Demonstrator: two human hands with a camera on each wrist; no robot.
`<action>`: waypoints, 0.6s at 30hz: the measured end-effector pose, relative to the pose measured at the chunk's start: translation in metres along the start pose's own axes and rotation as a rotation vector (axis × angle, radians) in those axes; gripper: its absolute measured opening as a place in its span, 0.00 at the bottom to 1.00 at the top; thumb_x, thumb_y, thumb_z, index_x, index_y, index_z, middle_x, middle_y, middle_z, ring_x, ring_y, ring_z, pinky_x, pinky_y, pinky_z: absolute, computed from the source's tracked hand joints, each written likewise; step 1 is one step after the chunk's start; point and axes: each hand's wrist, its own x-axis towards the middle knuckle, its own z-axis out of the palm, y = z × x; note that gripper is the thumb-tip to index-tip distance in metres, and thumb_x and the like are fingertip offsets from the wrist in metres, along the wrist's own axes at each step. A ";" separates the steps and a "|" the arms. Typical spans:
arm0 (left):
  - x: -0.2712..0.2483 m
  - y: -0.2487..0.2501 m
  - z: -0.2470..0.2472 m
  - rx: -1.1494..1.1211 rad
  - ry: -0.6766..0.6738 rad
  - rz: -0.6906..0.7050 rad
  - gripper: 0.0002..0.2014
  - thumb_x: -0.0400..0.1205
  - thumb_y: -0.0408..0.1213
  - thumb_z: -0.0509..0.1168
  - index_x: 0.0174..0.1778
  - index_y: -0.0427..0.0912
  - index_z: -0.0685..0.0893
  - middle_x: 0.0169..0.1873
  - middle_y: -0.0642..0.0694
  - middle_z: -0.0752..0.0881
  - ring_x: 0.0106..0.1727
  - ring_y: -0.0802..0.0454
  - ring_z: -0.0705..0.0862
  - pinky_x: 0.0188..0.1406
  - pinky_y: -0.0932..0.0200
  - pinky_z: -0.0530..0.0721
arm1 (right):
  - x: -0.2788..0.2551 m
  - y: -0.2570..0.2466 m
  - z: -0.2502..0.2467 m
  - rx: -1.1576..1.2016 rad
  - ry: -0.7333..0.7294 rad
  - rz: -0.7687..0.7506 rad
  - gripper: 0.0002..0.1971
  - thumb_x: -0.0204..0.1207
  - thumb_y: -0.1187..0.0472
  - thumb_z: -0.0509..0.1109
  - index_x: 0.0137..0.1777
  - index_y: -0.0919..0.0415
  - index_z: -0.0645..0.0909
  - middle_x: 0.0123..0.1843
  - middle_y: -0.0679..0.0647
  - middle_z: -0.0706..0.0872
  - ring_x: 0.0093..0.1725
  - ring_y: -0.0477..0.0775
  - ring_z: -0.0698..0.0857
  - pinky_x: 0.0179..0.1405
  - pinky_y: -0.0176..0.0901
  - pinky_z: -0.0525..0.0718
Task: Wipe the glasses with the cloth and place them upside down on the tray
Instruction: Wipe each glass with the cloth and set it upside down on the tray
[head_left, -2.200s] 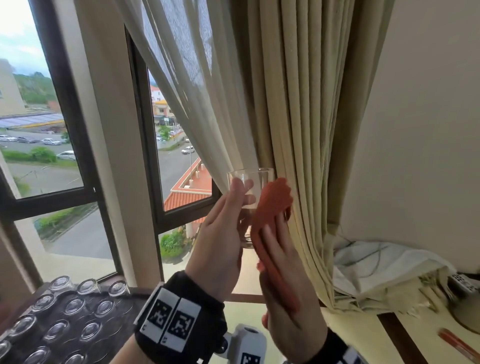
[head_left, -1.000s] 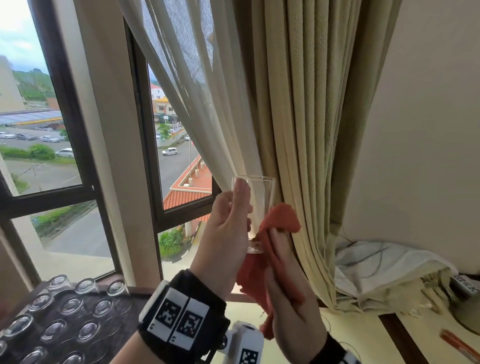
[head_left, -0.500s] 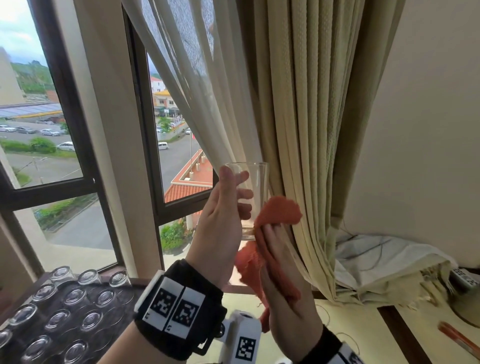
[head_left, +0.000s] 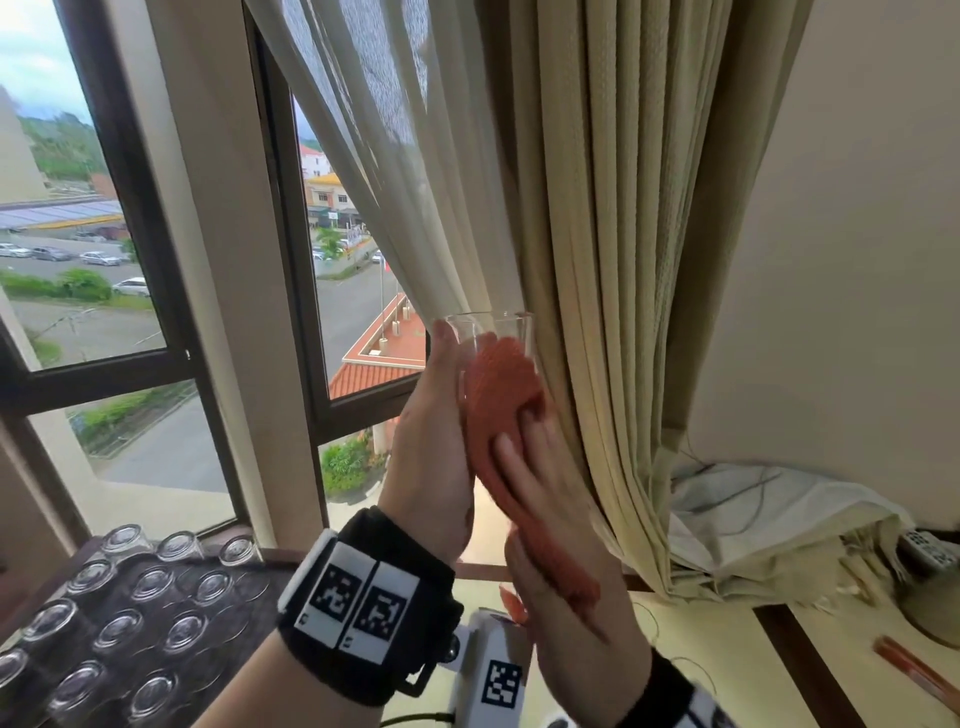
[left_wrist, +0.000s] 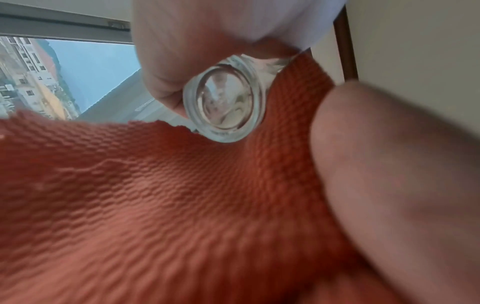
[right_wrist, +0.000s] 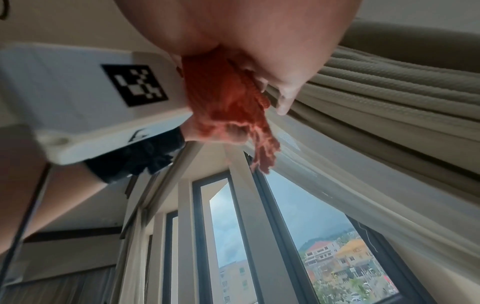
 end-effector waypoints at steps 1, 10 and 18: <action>0.001 0.000 -0.002 0.015 0.010 0.006 0.31 0.83 0.75 0.61 0.54 0.53 0.96 0.50 0.40 0.94 0.54 0.39 0.93 0.73 0.31 0.86 | -0.009 -0.002 0.001 0.030 -0.003 0.036 0.25 0.94 0.51 0.57 0.88 0.58 0.70 0.95 0.48 0.56 0.94 0.54 0.56 0.90 0.57 0.64; -0.008 -0.009 0.015 0.093 -0.009 0.012 0.51 0.62 0.83 0.74 0.67 0.42 0.83 0.50 0.41 0.91 0.51 0.44 0.93 0.57 0.42 0.93 | 0.022 -0.019 -0.022 0.402 0.125 0.231 0.25 0.89 0.51 0.62 0.85 0.51 0.75 0.59 0.34 0.92 0.61 0.37 0.89 0.62 0.40 0.87; 0.000 0.000 0.002 0.185 0.087 0.122 0.48 0.61 0.82 0.75 0.55 0.39 0.91 0.51 0.34 0.92 0.54 0.37 0.92 0.71 0.29 0.87 | -0.034 -0.010 -0.003 0.340 -0.005 0.196 0.27 0.89 0.44 0.62 0.87 0.31 0.66 0.86 0.58 0.76 0.71 0.47 0.77 0.73 0.59 0.70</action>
